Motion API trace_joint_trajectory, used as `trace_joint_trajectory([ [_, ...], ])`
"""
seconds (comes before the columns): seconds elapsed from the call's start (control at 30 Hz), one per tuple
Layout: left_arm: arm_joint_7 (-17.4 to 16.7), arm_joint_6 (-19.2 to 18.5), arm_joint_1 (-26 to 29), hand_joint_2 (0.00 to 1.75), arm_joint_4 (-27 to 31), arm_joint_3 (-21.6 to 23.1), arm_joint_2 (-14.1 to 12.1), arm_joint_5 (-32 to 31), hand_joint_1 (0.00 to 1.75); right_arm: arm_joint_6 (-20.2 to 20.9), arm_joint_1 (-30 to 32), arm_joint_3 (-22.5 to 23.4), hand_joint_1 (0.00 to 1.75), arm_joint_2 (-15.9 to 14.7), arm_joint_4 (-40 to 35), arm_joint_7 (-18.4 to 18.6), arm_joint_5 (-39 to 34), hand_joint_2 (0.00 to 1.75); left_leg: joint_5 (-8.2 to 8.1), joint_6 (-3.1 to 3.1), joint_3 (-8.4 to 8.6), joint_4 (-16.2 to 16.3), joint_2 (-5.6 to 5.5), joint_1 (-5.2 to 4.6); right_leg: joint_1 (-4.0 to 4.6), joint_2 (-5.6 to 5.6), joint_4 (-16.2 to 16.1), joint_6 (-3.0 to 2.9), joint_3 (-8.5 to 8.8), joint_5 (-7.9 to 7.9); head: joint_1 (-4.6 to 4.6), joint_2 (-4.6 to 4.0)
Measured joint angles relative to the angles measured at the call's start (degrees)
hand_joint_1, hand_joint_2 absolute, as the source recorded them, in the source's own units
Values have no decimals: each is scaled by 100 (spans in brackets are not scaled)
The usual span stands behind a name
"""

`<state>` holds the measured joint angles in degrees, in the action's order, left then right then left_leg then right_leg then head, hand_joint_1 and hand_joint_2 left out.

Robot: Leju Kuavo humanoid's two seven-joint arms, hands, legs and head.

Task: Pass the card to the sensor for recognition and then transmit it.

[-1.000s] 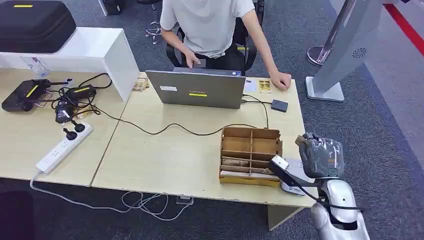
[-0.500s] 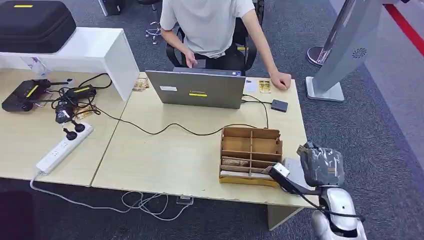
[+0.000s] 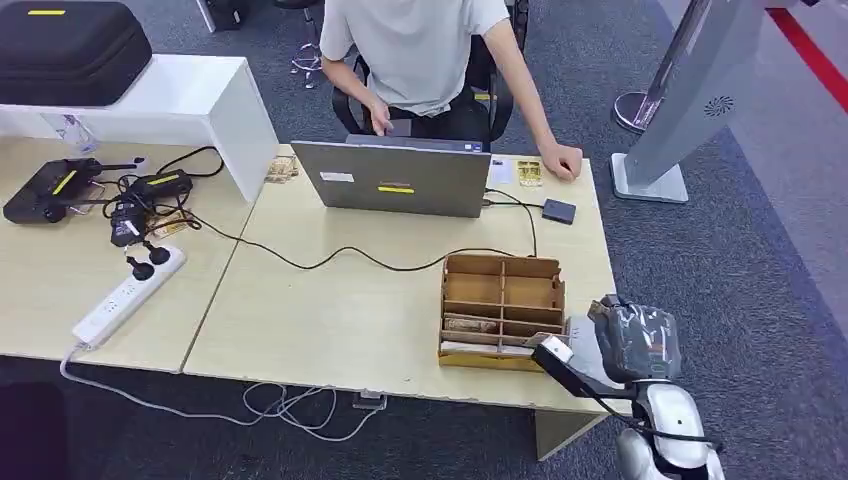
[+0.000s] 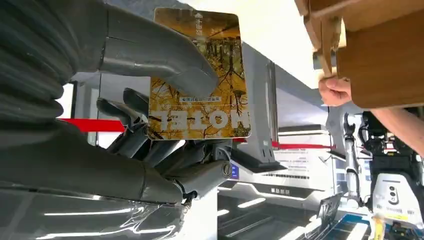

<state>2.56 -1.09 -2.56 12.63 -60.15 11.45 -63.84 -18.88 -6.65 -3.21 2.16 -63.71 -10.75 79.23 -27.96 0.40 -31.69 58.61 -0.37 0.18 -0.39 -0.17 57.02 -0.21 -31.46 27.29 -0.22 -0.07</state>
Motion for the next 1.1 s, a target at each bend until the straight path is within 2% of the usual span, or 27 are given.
trace_joint_trajectory([
  [0.47, 13, 4, -31, 175, 0, 0, 0, -81, 0, -11, 51, -70, 175, 146, 572, 13, 186, 175, 0, 0, -1, -1, 0, 0, 0, 0, 0, 0, 0, 0, 0, 0],
  [0.83, 13, -4, -40, 175, 0, 0, 9, -138, 0, -220, -107, -125, 175, 262, 922, 55, 238, 175, 1, 0, 0, -1, 0, 0, 0, 0, 0, 0, 2, 0, 0, 0],
  [0.97, 11, -13, -40, 175, 0, 0, 13, -210, 0, -332, -172, -147, 175, 286, 876, 35, 203, 175, 1, 0, -4, -1, -1, 0, 0, 0, 2, -1, 2, -1, 0, 0],
  [1.1, -2, -52, -44, 175, 0, 0, 13, -312, 0, -225, -426, -245, 175, 299, 564, 131, 219, 175, 1, 0, -1, -1, 2, 0, 0, 1, 2, -2, 1, -2, 0, 0],
])
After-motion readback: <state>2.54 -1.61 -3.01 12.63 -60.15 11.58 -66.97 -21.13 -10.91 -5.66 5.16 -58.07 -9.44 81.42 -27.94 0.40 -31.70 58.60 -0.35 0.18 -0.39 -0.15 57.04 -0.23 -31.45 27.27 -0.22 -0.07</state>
